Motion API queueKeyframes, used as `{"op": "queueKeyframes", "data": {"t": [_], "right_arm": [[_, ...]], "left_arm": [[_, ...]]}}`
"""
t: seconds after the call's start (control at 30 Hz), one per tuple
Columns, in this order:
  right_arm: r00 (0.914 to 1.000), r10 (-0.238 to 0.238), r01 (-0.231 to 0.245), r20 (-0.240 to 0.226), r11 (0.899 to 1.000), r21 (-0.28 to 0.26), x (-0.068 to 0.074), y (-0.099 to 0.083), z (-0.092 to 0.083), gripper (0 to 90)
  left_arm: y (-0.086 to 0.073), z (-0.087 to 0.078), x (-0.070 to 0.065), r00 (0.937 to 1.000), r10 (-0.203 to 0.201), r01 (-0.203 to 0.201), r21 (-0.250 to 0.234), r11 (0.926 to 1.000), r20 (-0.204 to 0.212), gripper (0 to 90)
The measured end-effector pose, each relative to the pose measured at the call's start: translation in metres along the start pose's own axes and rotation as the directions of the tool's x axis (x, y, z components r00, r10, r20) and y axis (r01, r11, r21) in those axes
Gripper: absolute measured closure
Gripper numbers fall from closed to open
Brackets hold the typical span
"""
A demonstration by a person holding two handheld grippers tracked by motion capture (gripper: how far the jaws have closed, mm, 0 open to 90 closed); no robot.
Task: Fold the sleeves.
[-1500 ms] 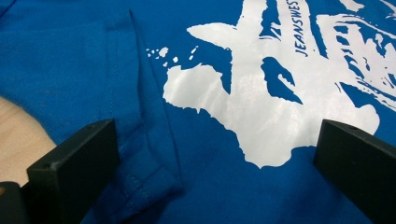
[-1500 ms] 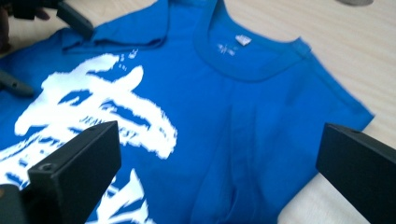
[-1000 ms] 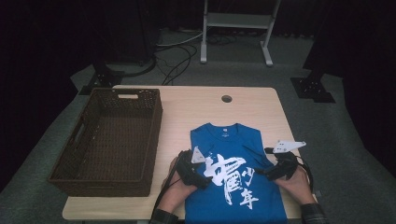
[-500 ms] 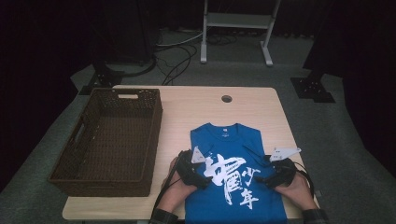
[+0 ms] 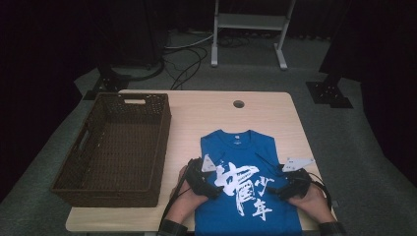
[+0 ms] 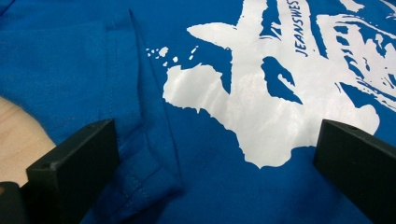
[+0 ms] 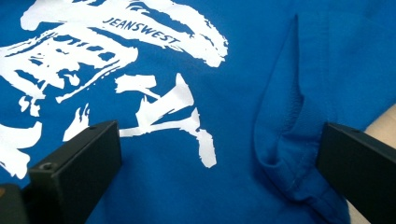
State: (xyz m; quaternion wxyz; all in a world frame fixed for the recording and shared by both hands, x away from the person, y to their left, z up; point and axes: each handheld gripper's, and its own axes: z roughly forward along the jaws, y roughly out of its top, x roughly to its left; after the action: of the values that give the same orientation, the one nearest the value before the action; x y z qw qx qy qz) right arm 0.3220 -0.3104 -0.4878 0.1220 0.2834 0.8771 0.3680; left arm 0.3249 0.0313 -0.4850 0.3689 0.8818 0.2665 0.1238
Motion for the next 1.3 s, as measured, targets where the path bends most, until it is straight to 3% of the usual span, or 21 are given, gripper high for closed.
{"op": "queueKeyframes", "data": {"t": [1.3], "right_arm": [[1.0, 0.009, -0.009, 0.004, 1.0, -0.003, 0.024, -0.017, -0.017, 0.0]], "left_arm": [[-0.008, -0.009, -0.027, 0.9996, 0.021, -0.021, 0.003, 0.9998, 0.019, 0.0]]}}
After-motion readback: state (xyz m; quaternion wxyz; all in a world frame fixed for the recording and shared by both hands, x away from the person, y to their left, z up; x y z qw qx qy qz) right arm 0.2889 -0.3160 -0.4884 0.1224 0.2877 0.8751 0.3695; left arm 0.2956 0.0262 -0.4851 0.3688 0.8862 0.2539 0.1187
